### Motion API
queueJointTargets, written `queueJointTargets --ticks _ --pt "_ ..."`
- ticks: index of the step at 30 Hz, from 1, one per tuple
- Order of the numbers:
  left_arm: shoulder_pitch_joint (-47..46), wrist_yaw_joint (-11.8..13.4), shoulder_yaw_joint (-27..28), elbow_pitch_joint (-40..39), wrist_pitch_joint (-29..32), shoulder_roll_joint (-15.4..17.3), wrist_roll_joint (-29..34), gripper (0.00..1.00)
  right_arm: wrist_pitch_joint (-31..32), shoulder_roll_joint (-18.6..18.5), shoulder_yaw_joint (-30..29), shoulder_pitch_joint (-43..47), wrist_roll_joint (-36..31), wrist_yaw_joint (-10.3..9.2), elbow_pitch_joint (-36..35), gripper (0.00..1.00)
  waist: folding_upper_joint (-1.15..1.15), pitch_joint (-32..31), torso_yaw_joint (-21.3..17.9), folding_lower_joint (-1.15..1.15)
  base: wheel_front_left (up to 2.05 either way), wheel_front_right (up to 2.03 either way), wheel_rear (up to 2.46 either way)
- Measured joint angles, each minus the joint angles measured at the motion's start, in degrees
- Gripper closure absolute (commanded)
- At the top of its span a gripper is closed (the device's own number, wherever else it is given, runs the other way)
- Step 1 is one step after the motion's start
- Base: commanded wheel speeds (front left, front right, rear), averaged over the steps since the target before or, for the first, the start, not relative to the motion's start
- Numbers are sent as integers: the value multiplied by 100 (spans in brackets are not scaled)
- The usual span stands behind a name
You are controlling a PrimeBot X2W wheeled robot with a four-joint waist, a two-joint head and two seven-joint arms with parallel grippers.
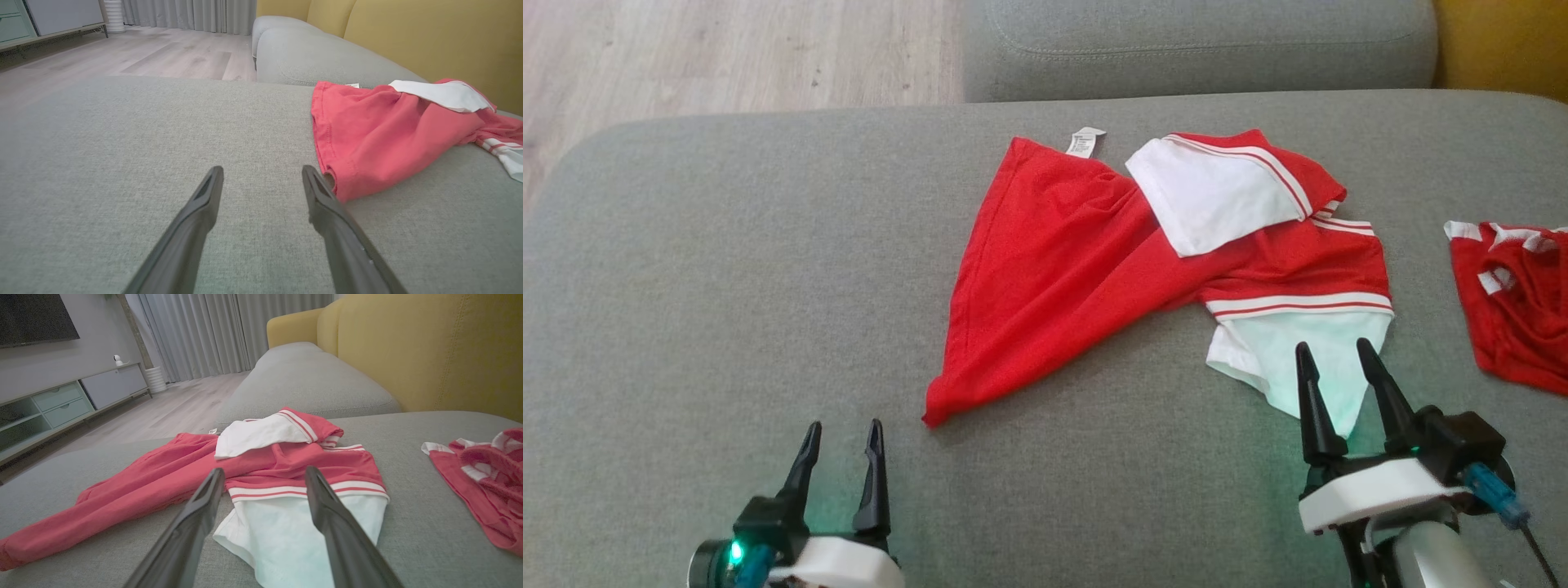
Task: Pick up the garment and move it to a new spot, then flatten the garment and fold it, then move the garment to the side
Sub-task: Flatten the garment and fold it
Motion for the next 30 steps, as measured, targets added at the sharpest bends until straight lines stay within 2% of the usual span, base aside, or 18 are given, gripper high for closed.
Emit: queueJointTargets --ticks 3,7,9,10,13,17,21,27,28,29,30 --pt "-35 -44 -20 -16 0 0 0 0 0 3 23 -6 2 0 8 0 0 11 -29 0 0 0 0" --pt "-452 -276 -68 304 0 0 -3 0 0 3 88 -22 0 0 5 0 0 123 -56 0 0 0 0" --pt "-961 -400 -196 655 0 -1 -53 0 0 4 133 -28 -10 0 7 0 0 203 -72 1 0 0 0" --pt "-1570 -495 -346 1096 2 -9 -64 0 0 4 176 -51 -30 0 12 0 0 291 -99 2 0 0 0" --pt "-2442 -578 -564 1780 225 -37 -194 0 0 5 231 -169 -68 0 15 0 0 434 -175 2 0 0 0" --pt "-3111 -595 -735 2535 416 -47 -333 0 0 7 272 -369 -120 0 19 0 0 609 -352 2 0 0 0" --pt "-3322 -638 -918 3188 582 -40 -366 0 0 5 230 -408 -127 0 22 0 0 756 -537 2 0 0 0" --pt "-3613 -638 -1251 3616 623 -46 -619 0 0 7 174 -409 -126 0 19 0 0 914 -665 2 0 0 0" --pt "-3684 -637 -1336 3652 632 -47 -677 37 0 7 171 -409 -125 0 19 0 0 928 -667 2 0 0 0" --pt "-3726 -637 -1427 3665 632 -48 -728 98 0 7 174 -411 -124 0 19 0 0 939 -663 2 0 0 0" --pt "-3752 -638 -1552 3683 633 -47 -753 100 0 7 179 -415 -116 0 20 0 0 946 -655 2 0 0 0"
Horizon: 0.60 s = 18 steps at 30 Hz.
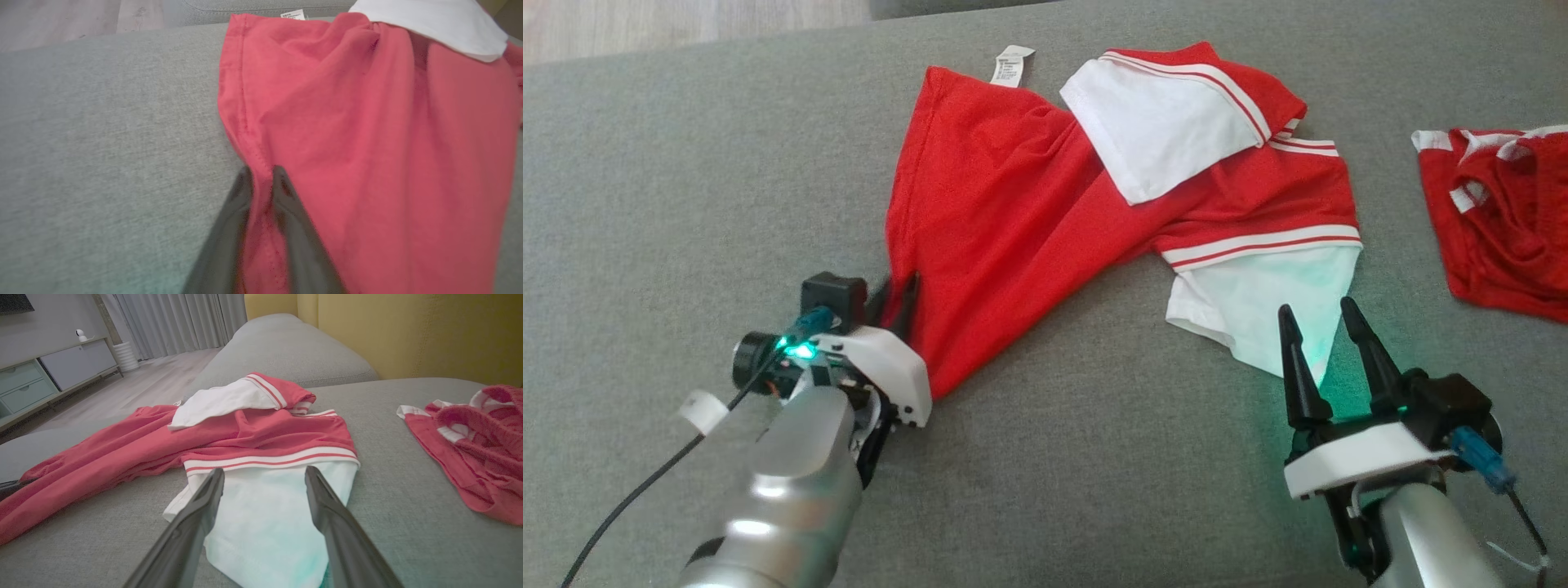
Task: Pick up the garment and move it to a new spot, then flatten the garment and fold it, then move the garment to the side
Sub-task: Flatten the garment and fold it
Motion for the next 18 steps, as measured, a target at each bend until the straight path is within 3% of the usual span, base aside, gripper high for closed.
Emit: queueJointTargets --ticks 6,15,18 --pt "-125 -1 -214 8 -280 69 -222 100 0 0 27 -156 16 0 -1 0 0 53 84 0 0 0 0" --pt "-1413 0 -96 275 -439 703 -321 100 0 0 248 -413 80 0 3 0 0 356 -5 0 0 0 0" --pt "-1427 11 -91 461 -489 736 -322 100 0 0 281 -491 125 0 5 0 0 412 -88 0 0 0 0"
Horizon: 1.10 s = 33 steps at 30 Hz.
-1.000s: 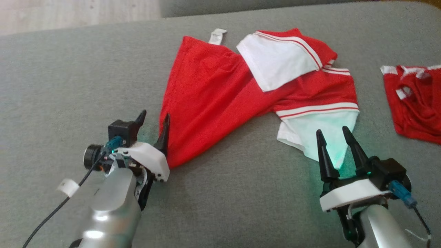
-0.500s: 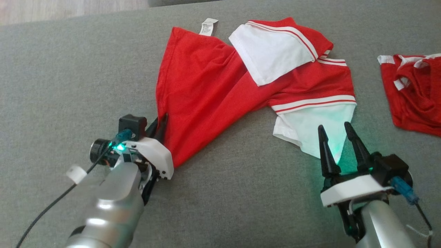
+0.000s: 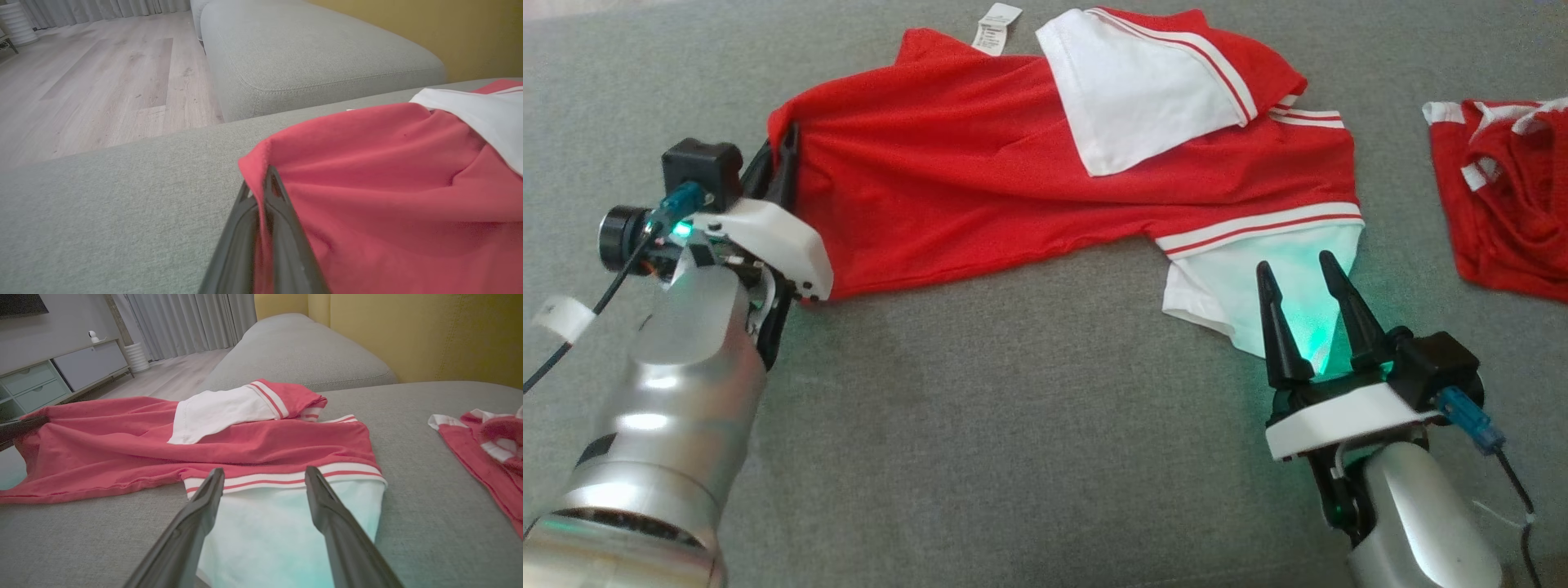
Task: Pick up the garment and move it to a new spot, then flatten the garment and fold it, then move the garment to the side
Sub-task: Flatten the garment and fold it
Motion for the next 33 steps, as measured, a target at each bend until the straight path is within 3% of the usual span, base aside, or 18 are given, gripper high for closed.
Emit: queueJointTargets --ticks 1,2,3,4,7,10,16,24,33 --pt "0 42 13 34 -4 10 -1 100 0 0 -1 -1 0 0 1 0 0 7 -19 0 0 0 0" --pt "1 73 59 42 -43 18 -14 42 0 0 -3 -1 1 0 3 0 0 6 -34 0 0 0 0" --pt "1 149 113 23 -70 25 -35 42 0 0 -13 -1 4 0 11 0 0 -5 -40 0 0 0 0" --pt "3 241 140 -33 -96 34 -33 0 0 0 -32 -1 19 0 14 0 0 -22 -39 0 0 0 0" --pt "70 444 253 -392 -102 93 -31 0 0 0 -80 0 51 0 11 0 0 -76 -24 -1 0 0 0" --pt "425 717 510 -1311 -119 194 104 0 0 0 -146 2 51 0 -11 0 0 -190 23 -1 0 0 0" --pt "2175 1070 994 -2830 -119 145 452 0 0 0 -205 107 89 0 26 0 0 -535 158 -2 0 0 0" --pt "4148 1094 1592 -3916 -119 -291 831 0 0 0 -296 434 93 0 172 0 0 -1016 365 -2 0 0 0" --pt "5334 792 1897 -4547 -119 -581 1211 0 0 1 -352 794 151 0 381 0 0 -1466 524 -2 0 0 0"
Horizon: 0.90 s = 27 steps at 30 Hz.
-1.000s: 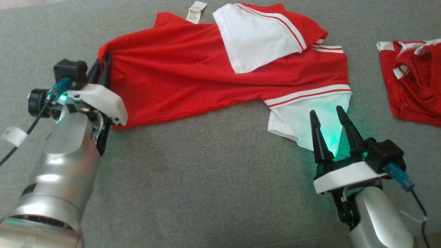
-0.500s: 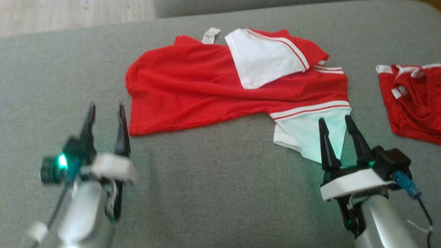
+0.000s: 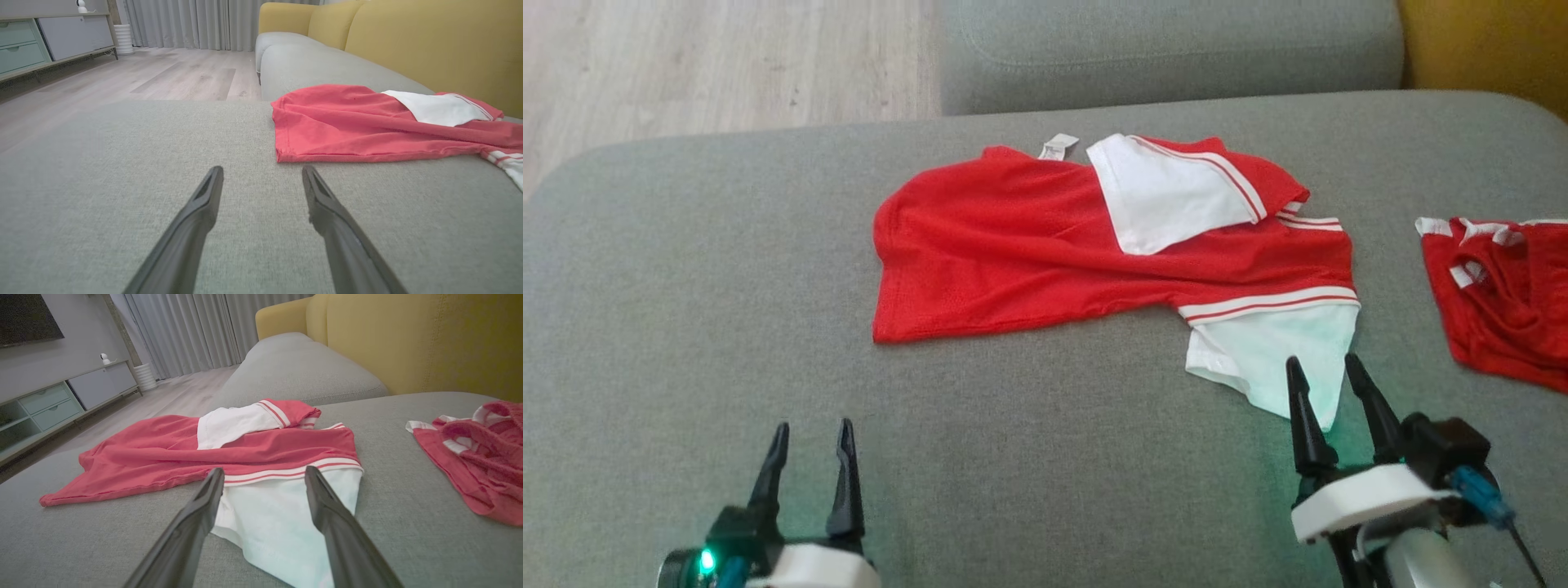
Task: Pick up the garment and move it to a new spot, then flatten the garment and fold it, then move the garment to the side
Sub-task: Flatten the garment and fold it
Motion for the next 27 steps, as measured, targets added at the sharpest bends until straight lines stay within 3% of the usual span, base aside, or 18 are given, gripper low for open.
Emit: queueJointTargets --ticks 12,16,20,27 --pt "47 -307 149 78 1 -89 169 0 0 0 62 78 0 0 10 0 0 124 -22 1 0 0 0" --pt "-521 -444 122 360 1 -103 88 0 0 1 67 -29 -21 0 -55 0 0 378 -66 2 0 0 0" --pt "-1320 -460 130 687 0 -118 -401 0 0 1 141 -307 -120 0 -119 0 0 714 -132 3 0 0 0" --pt "-2070 -500 146 1473 0 -153 -465 0 0 0 134 -617 -135 0 -183 0 0 1239 -350 3 0 0 0"
